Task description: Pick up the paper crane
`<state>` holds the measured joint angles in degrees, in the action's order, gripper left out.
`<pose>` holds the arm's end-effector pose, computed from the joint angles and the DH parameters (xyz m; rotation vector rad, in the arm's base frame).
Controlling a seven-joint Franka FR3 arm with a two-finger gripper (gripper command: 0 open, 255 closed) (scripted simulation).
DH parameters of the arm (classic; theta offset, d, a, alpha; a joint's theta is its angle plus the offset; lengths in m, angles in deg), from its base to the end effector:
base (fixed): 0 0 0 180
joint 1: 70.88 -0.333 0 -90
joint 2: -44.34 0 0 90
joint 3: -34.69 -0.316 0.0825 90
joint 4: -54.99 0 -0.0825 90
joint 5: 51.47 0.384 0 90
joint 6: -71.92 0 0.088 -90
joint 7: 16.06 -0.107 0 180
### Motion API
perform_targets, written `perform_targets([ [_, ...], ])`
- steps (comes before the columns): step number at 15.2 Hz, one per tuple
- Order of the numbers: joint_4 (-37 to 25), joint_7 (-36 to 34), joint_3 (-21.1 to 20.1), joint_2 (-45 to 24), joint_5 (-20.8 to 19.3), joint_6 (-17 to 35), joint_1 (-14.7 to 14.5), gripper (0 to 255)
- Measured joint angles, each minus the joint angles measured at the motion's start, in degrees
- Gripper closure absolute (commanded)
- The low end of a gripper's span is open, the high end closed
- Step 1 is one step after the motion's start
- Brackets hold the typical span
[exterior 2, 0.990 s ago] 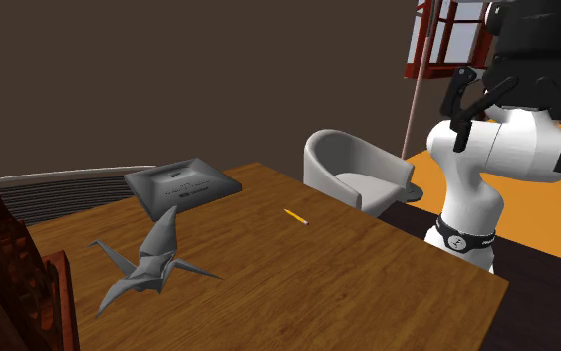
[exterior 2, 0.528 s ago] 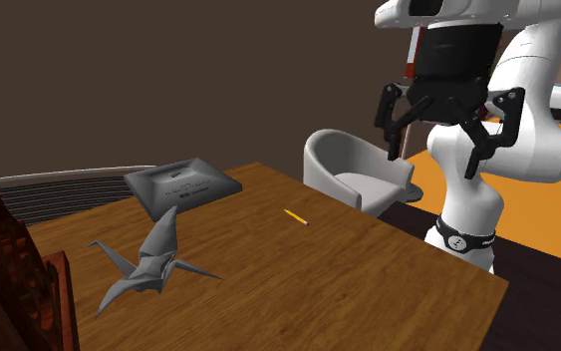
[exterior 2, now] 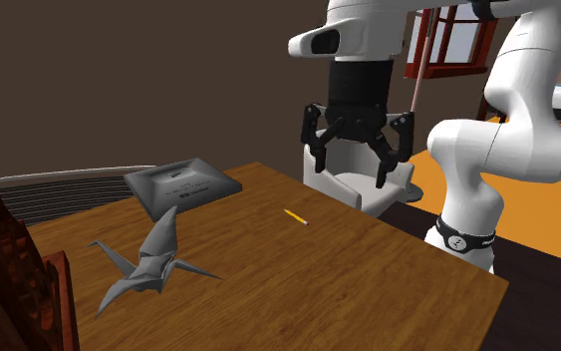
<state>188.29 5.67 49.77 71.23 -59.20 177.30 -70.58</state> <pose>0.3917 -0.1286 0.5067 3.1268 0.2788 -0.0498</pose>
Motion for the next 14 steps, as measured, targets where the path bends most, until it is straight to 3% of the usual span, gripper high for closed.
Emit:
perform_targets([
  [7,-8.7,15.0,6.5,-14.1,-0.1,4.6,-0.4,0],
  [14,-21.9,30.7,10.4,-30.3,3.9,6.5,0.8,0],
])
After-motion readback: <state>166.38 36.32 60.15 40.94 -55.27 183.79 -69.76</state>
